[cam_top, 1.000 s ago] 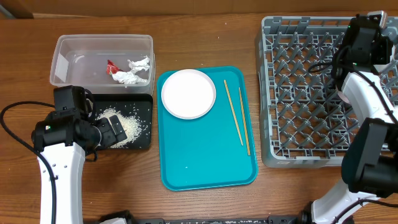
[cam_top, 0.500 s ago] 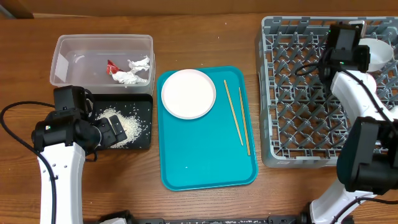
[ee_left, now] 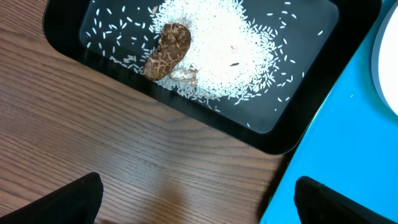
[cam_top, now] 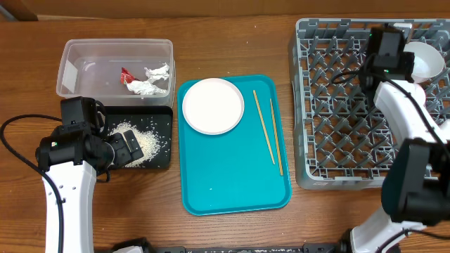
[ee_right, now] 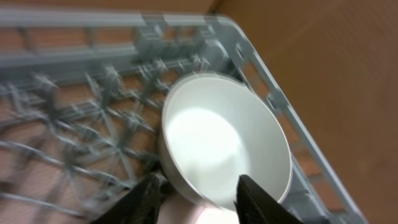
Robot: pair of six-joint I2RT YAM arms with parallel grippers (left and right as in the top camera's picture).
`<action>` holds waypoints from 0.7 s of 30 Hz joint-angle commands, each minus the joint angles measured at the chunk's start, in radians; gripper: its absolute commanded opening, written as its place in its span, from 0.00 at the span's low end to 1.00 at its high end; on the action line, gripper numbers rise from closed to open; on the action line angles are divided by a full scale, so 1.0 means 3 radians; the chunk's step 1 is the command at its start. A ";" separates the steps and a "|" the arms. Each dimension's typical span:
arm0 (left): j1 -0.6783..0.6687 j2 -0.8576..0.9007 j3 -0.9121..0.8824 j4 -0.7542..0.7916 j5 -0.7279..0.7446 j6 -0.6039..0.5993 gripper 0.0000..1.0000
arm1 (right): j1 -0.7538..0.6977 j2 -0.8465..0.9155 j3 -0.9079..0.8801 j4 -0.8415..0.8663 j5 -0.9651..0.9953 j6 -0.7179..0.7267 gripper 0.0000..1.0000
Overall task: Sort waste into correct bins and load items into the dishwasher
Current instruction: 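Lower the grey bowl into the back right of the dish rack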
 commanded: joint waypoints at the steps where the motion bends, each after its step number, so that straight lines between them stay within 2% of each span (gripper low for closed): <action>1: 0.0018 0.0005 0.0020 -0.0009 -0.0010 0.0036 1.00 | -0.0127 -0.0434 0.0134 0.0028 -0.0732 0.0217 0.46; 9: 0.0018 0.0005 0.0020 -0.0009 -0.0009 0.0036 1.00 | -0.0720 -0.0512 0.0348 -0.0047 -0.1558 0.0839 0.45; 15: 0.0018 0.0005 0.0020 -0.0010 -0.0010 0.0036 1.00 | -0.1096 -0.0416 0.0348 0.0081 -0.1639 0.0989 0.41; 21: 0.0018 0.0005 0.0020 -0.0009 -0.0010 0.0036 1.00 | -0.1270 -0.0195 0.0347 0.0085 -0.1658 0.1041 0.41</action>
